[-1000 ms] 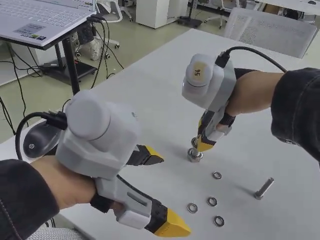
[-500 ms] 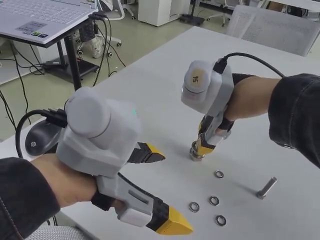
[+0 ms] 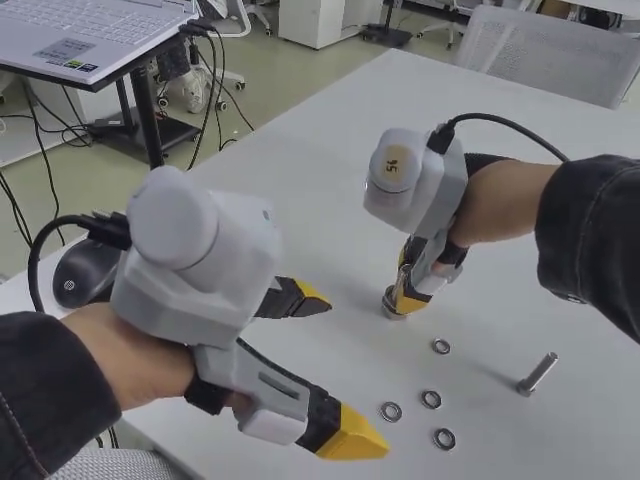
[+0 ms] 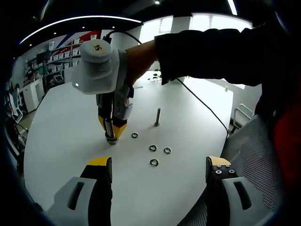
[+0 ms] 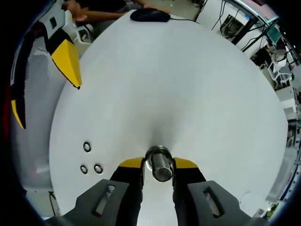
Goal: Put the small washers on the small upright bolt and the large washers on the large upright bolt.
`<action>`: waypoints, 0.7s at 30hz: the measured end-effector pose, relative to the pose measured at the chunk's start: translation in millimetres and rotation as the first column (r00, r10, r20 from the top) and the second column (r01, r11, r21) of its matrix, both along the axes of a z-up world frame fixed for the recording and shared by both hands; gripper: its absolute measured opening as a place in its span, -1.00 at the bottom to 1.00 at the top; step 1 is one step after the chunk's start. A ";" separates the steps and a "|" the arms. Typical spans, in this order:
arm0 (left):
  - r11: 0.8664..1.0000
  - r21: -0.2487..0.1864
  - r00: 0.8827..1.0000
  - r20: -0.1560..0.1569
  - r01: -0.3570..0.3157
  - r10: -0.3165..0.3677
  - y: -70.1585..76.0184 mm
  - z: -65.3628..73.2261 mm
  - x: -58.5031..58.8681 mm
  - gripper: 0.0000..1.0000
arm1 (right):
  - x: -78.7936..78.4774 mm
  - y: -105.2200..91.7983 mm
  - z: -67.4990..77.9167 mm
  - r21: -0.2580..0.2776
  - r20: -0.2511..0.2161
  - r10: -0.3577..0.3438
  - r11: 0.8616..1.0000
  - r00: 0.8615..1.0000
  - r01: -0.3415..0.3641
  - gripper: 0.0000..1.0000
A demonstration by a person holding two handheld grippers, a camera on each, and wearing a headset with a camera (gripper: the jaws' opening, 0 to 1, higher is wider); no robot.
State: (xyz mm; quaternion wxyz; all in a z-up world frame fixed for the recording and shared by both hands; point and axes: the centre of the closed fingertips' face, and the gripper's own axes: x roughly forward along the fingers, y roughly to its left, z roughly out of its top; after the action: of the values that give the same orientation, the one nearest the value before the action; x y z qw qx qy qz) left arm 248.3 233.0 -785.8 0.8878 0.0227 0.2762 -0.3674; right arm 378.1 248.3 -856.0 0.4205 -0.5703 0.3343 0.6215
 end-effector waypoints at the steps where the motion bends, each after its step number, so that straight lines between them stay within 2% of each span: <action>1: 1.000 0.001 1.000 0.001 0.000 0.000 -0.1 0.1 0.0 0.63 | 0.0 -0.1 -0.4 0.000 0.001 0.000 1.000 1.000 0.000 -0.53; 9: 1.000 0.000 1.000 0.005 -0.004 0.004 -2.2 -0.3 -1.0 0.63 | -1.0 -1.2 -8.1 -0.002 -0.001 -0.001 1.000 1.000 0.001 -0.52; 21: 1.000 0.000 1.000 0.003 -0.003 0.003 -4.8 -1.6 -2.9 0.62 | -0.1 -2.1 -9.9 -0.008 0.003 0.004 1.000 1.000 -0.004 -0.51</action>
State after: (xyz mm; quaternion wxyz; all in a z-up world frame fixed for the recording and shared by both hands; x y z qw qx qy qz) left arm 245.4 228.2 -787.5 0.8888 0.0230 0.2747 -0.3661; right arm 377.9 246.2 -865.9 0.4177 -0.5735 0.3349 0.6201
